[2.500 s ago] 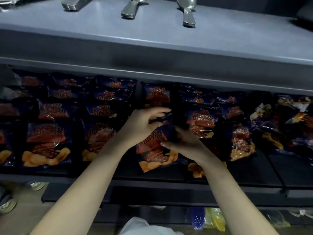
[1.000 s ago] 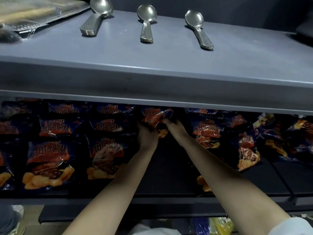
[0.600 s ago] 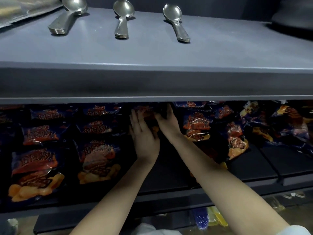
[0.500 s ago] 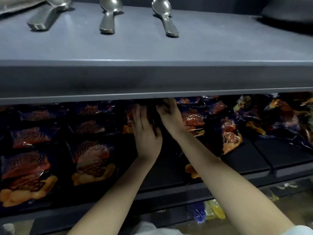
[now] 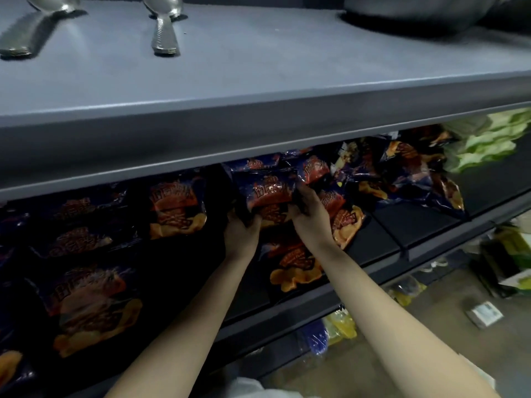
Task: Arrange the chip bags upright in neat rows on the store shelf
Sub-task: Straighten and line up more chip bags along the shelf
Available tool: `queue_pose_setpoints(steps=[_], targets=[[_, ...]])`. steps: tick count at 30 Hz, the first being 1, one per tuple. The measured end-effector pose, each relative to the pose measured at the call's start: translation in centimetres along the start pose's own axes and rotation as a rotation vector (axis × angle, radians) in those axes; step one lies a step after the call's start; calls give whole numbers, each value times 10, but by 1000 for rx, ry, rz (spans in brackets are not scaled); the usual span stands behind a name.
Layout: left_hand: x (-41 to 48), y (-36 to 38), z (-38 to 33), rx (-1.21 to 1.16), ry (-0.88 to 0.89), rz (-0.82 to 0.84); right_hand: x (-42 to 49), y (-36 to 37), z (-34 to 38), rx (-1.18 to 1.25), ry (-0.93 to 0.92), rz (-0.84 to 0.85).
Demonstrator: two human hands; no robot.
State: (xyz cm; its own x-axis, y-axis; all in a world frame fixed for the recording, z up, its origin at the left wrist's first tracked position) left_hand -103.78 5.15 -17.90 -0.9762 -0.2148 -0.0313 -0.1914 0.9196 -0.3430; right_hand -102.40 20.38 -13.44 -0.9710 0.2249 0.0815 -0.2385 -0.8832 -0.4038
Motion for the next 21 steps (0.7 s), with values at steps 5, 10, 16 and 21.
queue_pose_setpoints(steps=[5, 10, 16, 21], targets=[[-1, -7, -6, -56, 20, -85, -1, 0, 1, -10, -27, 23], [-7, -31, -24, -151, 140, -242, 0, 1, 16, 75, -101, -2], [-7, -85, -30, -150, 347, -412, 6, 47, 41, 209, -56, 248], [-17, -126, -16, -90, 273, -499, -2, 98, 53, 272, 2, 450]])
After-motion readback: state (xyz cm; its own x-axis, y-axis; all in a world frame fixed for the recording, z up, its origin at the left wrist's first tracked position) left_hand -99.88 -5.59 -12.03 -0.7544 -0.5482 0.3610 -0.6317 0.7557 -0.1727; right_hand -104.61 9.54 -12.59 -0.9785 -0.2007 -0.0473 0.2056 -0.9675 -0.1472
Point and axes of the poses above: each hand's wrist, its own x-axis towards the middle knuckle, its own y-axis out of the palm, z = x × y, the point moved 5 cm from there along x, towards the middle knuckle, and after that the axes turned 1 degree about -z, right-handed, at the moved point
